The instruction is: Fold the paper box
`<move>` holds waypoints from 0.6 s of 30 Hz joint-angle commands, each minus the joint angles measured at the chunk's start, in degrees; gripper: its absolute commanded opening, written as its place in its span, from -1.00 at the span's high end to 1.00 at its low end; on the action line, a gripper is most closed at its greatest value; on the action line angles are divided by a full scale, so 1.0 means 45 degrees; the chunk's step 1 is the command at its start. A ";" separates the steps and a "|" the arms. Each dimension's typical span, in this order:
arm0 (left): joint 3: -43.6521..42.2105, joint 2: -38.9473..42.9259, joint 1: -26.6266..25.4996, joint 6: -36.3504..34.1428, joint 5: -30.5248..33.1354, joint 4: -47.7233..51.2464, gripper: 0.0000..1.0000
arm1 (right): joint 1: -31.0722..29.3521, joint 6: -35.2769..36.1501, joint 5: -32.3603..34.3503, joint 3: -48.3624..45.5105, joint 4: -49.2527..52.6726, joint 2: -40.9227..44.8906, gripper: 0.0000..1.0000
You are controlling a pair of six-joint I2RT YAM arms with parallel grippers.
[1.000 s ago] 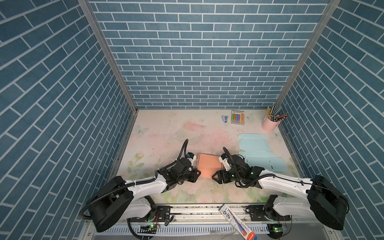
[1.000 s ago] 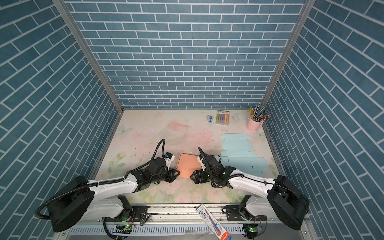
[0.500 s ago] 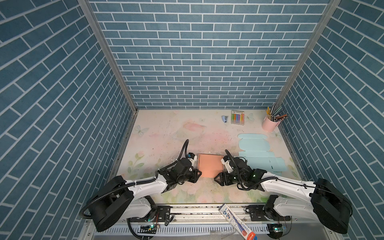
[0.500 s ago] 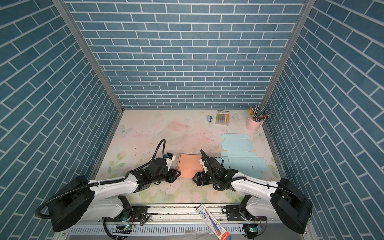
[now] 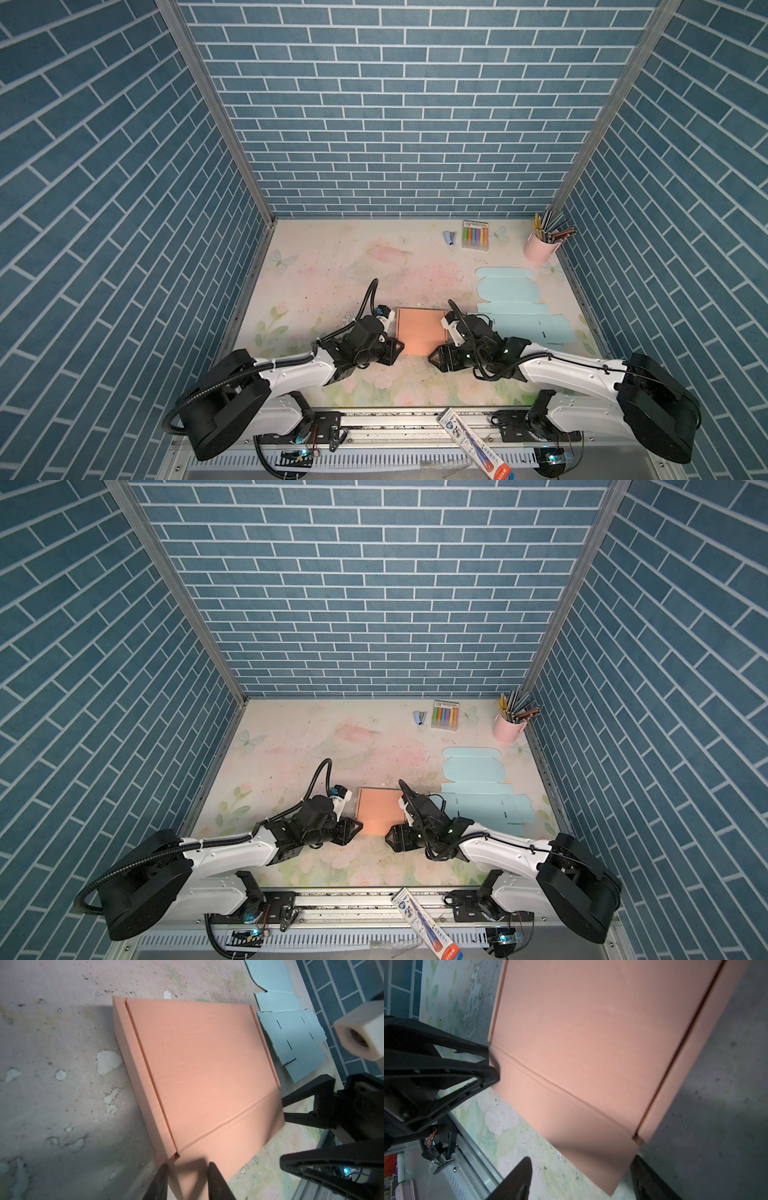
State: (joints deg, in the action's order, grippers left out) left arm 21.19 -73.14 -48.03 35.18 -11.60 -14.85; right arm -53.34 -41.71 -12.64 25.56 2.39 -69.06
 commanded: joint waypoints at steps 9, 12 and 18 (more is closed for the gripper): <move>0.0168 -0.0124 -0.0077 0.0074 0.0099 -0.0115 0.35 | -0.0082 0.0202 0.0348 0.0589 0.0243 -0.0162 -0.49; 0.0203 -0.0094 -0.0073 0.0059 0.0105 -0.0045 0.35 | -0.0082 0.0236 0.0377 0.0570 0.0222 -0.0170 -0.49; 0.0236 -0.0191 -0.0073 0.0054 0.0097 -0.0123 0.36 | -0.0115 0.0344 0.0427 0.0648 0.0166 -0.0298 -0.49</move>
State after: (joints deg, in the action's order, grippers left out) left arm 21.19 -73.91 -48.03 35.18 -11.57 -15.27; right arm -53.36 -41.52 -11.60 26.72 2.59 -69.63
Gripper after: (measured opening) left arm 0.323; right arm 0.746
